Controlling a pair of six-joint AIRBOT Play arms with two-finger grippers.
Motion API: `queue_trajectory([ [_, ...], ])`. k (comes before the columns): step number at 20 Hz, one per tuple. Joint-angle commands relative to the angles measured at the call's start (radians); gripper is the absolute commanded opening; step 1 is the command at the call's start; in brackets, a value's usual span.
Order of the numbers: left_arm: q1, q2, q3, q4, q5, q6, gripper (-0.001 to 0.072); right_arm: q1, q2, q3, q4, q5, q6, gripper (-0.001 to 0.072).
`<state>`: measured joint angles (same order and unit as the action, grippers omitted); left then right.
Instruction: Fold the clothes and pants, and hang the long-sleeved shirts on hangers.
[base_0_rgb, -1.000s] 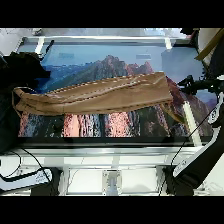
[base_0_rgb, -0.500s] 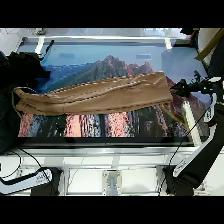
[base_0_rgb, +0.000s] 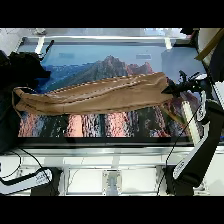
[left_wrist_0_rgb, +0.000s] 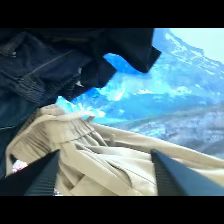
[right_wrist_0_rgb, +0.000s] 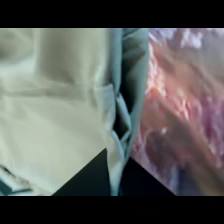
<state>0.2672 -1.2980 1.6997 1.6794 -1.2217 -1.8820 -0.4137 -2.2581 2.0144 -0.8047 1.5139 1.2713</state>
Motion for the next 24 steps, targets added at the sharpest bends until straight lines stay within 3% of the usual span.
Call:
queue_trajectory([
  [1,-0.057,-0.005,0.0,-0.016,0.018,0.043,0.0264,0.003,0.035,0.013,0.047,0.084,-0.008,0.0019],
  [2,-0.09,-0.013,0.0,-0.017,0.033,0.043,0.0063,-0.005,0.059,0.013,0.042,0.104,-0.008,0.0019],
  [3,-0.134,-0.026,0.0,-0.025,0.049,0.07,0.0024,-0.008,0.088,0.013,0.036,0.123,-0.005,0.002],
  [6,-0.282,-0.106,0.0,-0.162,0.083,0.125,0.0024,-0.026,0.192,0.013,0.026,0.174,0.011,0.0019],
  [10,-0.546,-0.313,0.0,-0.502,0.233,0.248,0.0023,-0.008,0.34,0.013,0.018,0.2,0.028,0.0019],
  [15,-0.847,-0.58,0.0,-0.654,0.419,0.252,0.0023,0.077,0.427,0.013,0.017,0.2,0.044,0.0019],
  [17,-0.907,-0.647,0.0,-0.75,0.468,0.253,0.0023,0.126,0.439,0.014,0.015,0.198,0.045,0.0019],
  [21,-0.942,-0.719,0.0,-0.982,0.494,0.372,0.0023,0.232,0.445,0.014,0.014,0.169,0.044,0.0019],
  [24,-0.933,-0.735,0.0,-0.998,0.526,0.372,0.0023,0.314,0.445,0.014,0.014,0.124,0.044,0.0019],
])
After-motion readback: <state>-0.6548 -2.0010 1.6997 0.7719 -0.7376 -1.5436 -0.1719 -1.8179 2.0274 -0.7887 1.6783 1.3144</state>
